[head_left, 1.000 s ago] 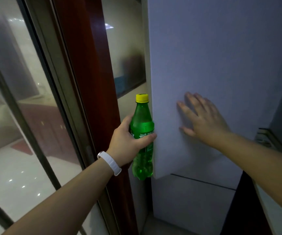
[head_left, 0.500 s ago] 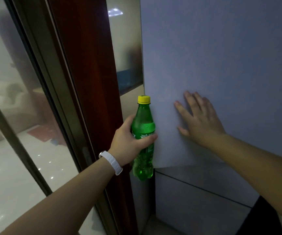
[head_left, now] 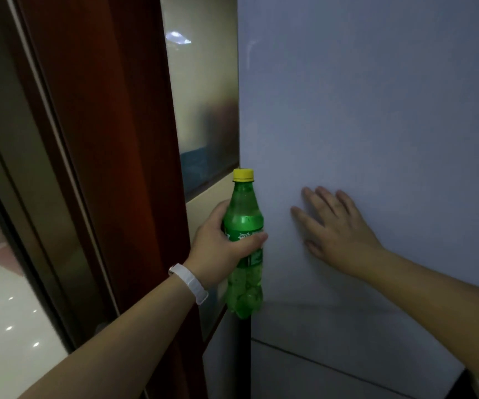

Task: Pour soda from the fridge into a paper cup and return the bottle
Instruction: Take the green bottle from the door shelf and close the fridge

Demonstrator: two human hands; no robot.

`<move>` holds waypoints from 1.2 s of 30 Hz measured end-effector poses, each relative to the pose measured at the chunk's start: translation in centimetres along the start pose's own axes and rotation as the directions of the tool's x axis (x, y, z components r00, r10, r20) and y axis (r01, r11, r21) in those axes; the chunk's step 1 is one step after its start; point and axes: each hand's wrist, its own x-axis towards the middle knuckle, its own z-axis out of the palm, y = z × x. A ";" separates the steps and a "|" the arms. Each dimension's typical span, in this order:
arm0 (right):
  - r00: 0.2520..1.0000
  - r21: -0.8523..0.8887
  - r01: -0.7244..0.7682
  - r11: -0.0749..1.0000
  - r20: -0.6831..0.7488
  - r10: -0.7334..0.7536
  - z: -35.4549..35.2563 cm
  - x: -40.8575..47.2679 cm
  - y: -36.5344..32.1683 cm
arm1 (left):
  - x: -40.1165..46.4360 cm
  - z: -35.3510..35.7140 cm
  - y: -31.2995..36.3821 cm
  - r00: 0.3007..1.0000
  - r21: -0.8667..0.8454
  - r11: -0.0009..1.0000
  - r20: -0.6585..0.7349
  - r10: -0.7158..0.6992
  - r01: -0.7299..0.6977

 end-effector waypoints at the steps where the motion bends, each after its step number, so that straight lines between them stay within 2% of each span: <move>1: 1.000 -0.011 0.005 1.000 0.009 -0.005 0.4 0.3 0.2 | 0.5 0.1 -0.6 1.000 0.002 1.000 0.002 0.000 0.000; 11: 0.998 -0.088 -0.019 0.996 0.050 0.023 3.1 1.9 1.1 | 3.5 2.5 -4.7 0.999 0.022 1.000 0.050 0.014 -0.015; 21: 0.962 -0.152 -0.061 0.986 0.254 0.099 5.4 4.0 2.1 | 5.0 3.7 -6.8 0.998 0.000 1.000 0.064 0.011 -0.011; 28: 0.958 -0.181 -0.046 0.982 0.269 0.094 6.4 3.7 2.7 | 5.5 4.0 -8.0 0.997 -0.018 1.000 0.072 -0.009 0.010; 36: 0.943 -0.095 -0.090 0.991 0.313 0.115 4.4 2.6 3.3 | 5.7 5.8 -6.8 0.989 -0.016 1.000 0.145 0.022 -0.020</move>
